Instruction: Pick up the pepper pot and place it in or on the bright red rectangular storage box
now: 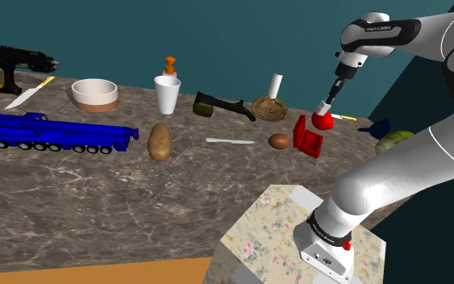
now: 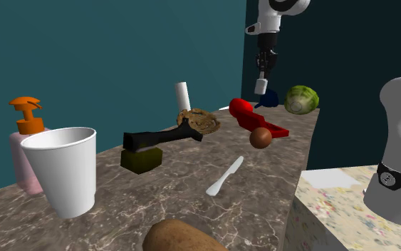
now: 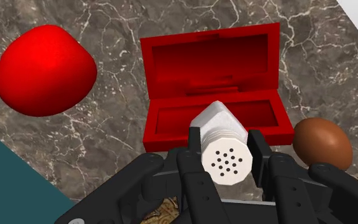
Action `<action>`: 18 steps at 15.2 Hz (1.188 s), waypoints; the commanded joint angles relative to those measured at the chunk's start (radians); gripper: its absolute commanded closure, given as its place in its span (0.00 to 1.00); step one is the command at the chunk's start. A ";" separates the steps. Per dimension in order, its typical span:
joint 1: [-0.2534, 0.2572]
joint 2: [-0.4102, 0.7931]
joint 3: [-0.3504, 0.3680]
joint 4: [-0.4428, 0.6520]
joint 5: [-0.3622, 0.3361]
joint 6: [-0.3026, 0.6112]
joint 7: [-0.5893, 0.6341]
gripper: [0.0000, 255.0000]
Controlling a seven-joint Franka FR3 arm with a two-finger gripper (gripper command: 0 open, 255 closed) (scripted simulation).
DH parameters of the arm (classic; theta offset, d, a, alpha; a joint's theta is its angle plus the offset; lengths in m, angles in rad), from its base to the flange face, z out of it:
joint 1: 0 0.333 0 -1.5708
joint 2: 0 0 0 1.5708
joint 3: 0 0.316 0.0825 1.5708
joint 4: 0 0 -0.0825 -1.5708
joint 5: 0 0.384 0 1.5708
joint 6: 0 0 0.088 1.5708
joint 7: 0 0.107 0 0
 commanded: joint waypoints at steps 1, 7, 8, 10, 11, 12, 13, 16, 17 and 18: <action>-0.001 0.004 -0.006 -0.024 -0.001 0.028 -0.001 1.00; -0.003 0.017 -0.020 -0.094 -0.002 0.110 -0.001 1.00; -0.003 0.020 -0.022 -0.105 -0.002 0.123 -0.001 1.00; -0.004 0.027 -0.027 -0.126 -0.001 0.151 -0.003 1.00; -0.004 0.031 -0.030 -0.136 -0.001 0.165 -0.003 1.00; -0.004 0.037 -0.034 -0.151 0.000 0.185 -0.004 1.00; -0.004 0.037 -0.034 -0.151 0.000 0.185 -0.004 1.00; -0.004 0.037 -0.034 -0.151 0.000 0.185 -0.004 1.00; -0.004 0.037 -0.034 -0.151 0.000 0.185 -0.004 1.00; -0.004 0.037 -0.034 -0.151 0.000 0.185 -0.004 1.00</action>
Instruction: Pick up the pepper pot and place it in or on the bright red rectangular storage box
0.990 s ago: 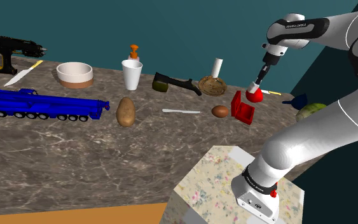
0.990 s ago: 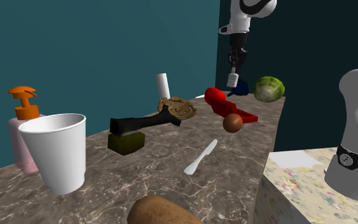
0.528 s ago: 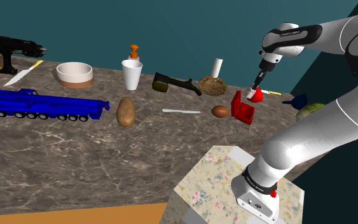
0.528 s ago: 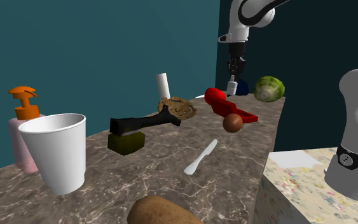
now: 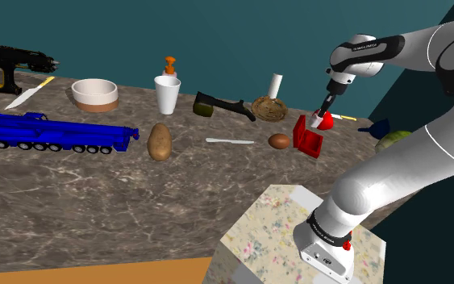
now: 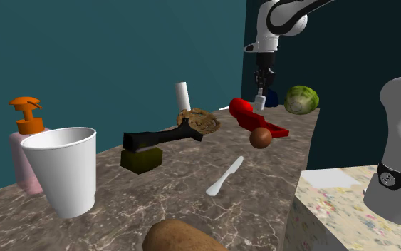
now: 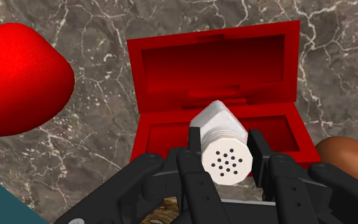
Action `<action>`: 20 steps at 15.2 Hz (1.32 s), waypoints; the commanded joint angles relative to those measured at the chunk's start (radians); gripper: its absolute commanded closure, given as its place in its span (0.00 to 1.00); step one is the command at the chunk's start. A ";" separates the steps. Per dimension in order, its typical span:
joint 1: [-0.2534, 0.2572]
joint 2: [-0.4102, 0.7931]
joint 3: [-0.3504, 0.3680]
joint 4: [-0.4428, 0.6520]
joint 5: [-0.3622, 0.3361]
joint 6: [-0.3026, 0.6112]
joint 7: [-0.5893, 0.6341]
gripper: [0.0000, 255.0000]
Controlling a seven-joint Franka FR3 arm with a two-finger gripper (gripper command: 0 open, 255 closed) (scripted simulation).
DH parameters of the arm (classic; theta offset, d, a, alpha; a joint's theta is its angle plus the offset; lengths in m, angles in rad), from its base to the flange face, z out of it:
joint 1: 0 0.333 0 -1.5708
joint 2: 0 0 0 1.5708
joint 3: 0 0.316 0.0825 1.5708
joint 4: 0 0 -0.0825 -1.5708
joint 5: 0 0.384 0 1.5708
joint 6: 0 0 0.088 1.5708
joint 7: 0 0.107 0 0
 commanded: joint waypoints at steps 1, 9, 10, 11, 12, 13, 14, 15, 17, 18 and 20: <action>0.000 0.000 0.000 0.000 0.000 0.000 0.000 1.00; 0.000 -0.011 0.008 0.025 -0.002 -0.035 0.003 0.00; 0.001 -0.020 0.015 0.052 -0.003 -0.069 0.005 0.00; 0.002 -0.027 0.022 0.079 -0.003 -0.104 0.006 0.00; 0.003 -0.031 0.027 0.102 -0.002 -0.130 0.007 0.00; 0.003 -0.031 0.027 0.102 -0.002 -0.130 0.007 0.00; 0.002 -0.031 0.027 0.102 -0.002 -0.130 0.007 0.00; 0.002 -0.031 0.027 0.102 -0.002 -0.130 0.007 0.00; 0.002 -0.031 0.027 0.102 -0.002 -0.130 0.007 0.00; 0.002 -0.031 0.027 0.102 -0.002 -0.130 0.007 0.00; 0.002 -0.031 0.027 0.102 -0.002 -0.130 0.007 0.00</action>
